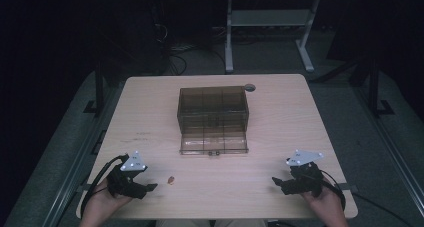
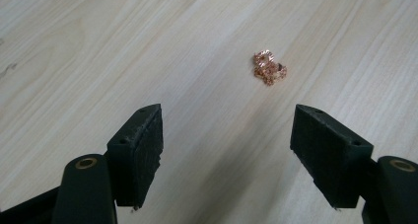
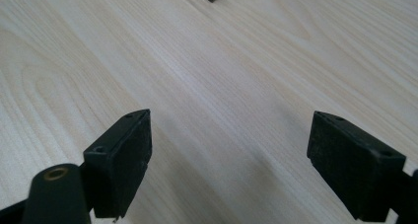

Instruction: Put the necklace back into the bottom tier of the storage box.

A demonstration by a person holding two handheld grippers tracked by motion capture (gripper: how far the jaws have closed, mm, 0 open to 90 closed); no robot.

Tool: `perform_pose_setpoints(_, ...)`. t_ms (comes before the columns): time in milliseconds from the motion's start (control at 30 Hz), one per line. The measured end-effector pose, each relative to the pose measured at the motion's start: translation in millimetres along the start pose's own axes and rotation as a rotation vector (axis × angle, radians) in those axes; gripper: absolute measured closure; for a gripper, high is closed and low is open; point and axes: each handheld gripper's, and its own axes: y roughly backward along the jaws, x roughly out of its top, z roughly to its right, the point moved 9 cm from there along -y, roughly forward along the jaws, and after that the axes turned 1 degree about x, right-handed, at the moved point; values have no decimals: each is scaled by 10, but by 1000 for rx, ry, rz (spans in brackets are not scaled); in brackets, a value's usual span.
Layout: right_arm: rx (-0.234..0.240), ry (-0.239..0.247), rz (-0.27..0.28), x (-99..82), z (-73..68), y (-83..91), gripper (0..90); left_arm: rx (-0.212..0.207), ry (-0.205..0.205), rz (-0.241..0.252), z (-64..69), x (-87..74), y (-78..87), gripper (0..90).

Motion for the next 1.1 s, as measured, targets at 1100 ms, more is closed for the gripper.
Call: perform_pose_setpoints(1100,10,-9,4,4,-42,-6,166,-79,-103,-122,158,289,-244,434)
